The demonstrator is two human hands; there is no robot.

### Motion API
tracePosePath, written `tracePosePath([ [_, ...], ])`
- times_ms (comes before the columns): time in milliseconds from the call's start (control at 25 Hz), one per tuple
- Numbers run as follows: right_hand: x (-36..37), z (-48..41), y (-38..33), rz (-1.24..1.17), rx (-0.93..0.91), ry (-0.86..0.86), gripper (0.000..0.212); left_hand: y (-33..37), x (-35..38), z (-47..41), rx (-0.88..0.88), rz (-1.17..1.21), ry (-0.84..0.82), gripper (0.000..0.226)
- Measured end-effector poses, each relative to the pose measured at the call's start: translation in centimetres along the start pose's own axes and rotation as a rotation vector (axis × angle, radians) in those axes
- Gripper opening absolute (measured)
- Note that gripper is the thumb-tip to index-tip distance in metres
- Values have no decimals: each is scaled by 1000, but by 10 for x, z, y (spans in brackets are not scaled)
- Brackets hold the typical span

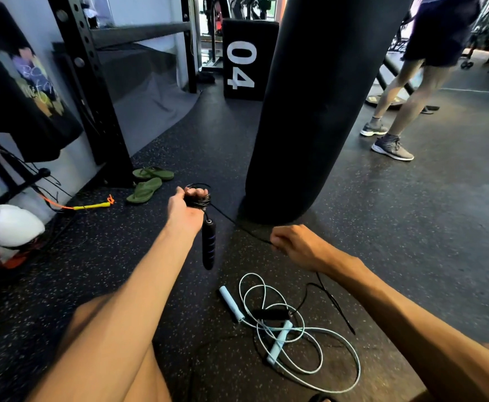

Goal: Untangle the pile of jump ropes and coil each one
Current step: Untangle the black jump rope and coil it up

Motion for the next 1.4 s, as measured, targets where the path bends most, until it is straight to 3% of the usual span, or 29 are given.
tracePosePath([
  [120, -9, -2, -23, -59, -131, 75, 25, -8, -2, -2, 104, -213, 0, 34],
  [320, -33, -5, -39, -87, -194, 257, 27, -41, 13, 26, 256, -989, -251, 25],
  [440, -51, -5, -31, -100, -103, 406, 27, -64, 18, 45, 153, -1233, -428, 29],
  [600, -68, -3, -13, -140, 3, 557, 25, -83, 24, 77, -80, -1365, -652, 55],
  [720, -74, -2, 5, -229, 83, 593, 23, -94, 28, 99, -289, -1242, -727, 55],
  [840, -72, 1, 20, -282, 148, 574, 27, -94, 39, 103, -399, -963, -724, 48],
  [1040, -31, -2, 36, -387, 243, 340, 40, -80, 56, 91, -469, -469, -637, 42],
  [1200, 11, -1, 53, -332, 333, 87, 27, -58, 61, 77, -320, -207, -505, 35],
  [1400, 23, -2, 42, -144, 304, -37, 26, -46, 51, 54, 19, -323, -342, 34],
])
Point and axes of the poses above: each hand's wrist, its own z-axis away from the middle knuckle, its own x-axis out of the palm, y = z × x, the point moved 6 cm from there along -z, towards the middle knuckle, and after that the axes turned 4 degrees about z, right-handed, at the moved point
